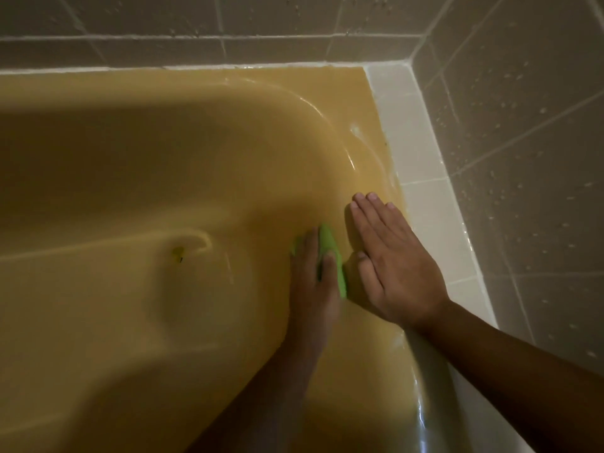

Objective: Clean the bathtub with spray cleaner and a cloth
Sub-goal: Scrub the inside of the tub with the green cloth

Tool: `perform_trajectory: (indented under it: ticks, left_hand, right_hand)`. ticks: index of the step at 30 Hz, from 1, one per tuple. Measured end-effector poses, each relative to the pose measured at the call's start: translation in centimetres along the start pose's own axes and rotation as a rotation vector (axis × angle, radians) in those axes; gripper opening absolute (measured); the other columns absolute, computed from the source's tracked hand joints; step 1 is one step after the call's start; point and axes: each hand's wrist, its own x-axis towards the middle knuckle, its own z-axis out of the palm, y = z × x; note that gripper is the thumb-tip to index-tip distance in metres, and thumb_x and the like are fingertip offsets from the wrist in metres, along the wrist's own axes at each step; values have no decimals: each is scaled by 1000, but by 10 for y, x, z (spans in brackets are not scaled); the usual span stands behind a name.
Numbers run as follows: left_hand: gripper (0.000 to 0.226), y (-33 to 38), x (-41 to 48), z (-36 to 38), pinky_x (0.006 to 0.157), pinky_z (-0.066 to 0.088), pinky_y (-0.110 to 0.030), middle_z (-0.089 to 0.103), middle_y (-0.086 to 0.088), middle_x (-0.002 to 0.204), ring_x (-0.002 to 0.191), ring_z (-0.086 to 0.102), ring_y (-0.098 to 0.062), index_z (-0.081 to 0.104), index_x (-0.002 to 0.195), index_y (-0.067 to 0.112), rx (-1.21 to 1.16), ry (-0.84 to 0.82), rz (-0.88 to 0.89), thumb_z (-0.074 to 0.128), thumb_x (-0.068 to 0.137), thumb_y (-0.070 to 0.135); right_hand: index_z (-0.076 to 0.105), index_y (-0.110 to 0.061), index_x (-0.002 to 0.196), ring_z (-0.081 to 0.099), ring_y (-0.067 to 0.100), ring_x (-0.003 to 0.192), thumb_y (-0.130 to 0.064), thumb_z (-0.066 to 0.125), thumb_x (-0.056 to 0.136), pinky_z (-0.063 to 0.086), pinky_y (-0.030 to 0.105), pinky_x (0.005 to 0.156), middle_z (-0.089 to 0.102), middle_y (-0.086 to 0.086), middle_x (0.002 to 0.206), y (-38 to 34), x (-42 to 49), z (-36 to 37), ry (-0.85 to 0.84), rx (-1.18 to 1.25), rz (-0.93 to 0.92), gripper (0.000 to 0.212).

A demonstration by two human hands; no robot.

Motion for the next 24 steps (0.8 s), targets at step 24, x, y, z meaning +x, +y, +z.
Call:
perform_trajectory:
  ticks: [24]
  left_hand:
    - [52,-42,-124,-2,127,24,-42,29,24,164,153,20,2,33,155,52,-25,-117,-48,42,104,50]
  right_hand:
    - [34,4,157,18,31,159,-22,37,95,15,52,129,30,19,166,-14,-28,-4,-58,2,-5,67]
